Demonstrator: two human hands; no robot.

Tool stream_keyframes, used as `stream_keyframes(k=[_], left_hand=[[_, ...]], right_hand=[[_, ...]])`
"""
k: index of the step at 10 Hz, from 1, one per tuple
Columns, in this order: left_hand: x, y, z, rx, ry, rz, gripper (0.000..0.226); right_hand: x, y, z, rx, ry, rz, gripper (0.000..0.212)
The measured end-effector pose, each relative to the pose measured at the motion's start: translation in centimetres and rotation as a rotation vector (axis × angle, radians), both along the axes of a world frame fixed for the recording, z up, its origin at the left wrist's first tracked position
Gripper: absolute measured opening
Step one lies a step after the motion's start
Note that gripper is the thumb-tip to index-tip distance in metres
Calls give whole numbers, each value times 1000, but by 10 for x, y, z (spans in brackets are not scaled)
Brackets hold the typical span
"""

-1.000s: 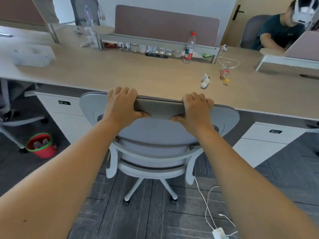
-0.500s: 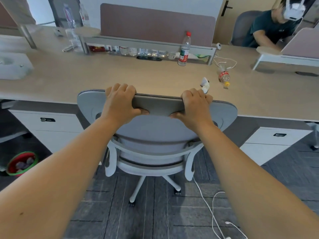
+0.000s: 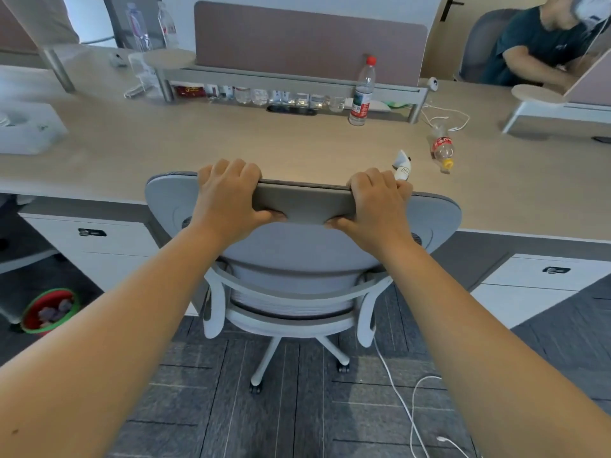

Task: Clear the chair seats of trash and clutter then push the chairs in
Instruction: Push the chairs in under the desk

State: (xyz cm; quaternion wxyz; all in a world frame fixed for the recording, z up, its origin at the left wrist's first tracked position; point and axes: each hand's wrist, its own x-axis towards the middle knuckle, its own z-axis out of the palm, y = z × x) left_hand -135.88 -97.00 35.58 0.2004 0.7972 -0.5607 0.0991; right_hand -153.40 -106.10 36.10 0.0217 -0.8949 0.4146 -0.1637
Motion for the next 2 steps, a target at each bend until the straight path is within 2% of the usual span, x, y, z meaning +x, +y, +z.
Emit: stream_keyframes(k=[1, 2], left_hand=[[-13, 3, 10, 89, -10, 63, 58], [-41, 35, 1, 0, -2, -9, 66]], right_hand=[[2, 3, 2, 15, 11, 28, 51], [-18, 26, -4, -86, -139, 110, 53]])
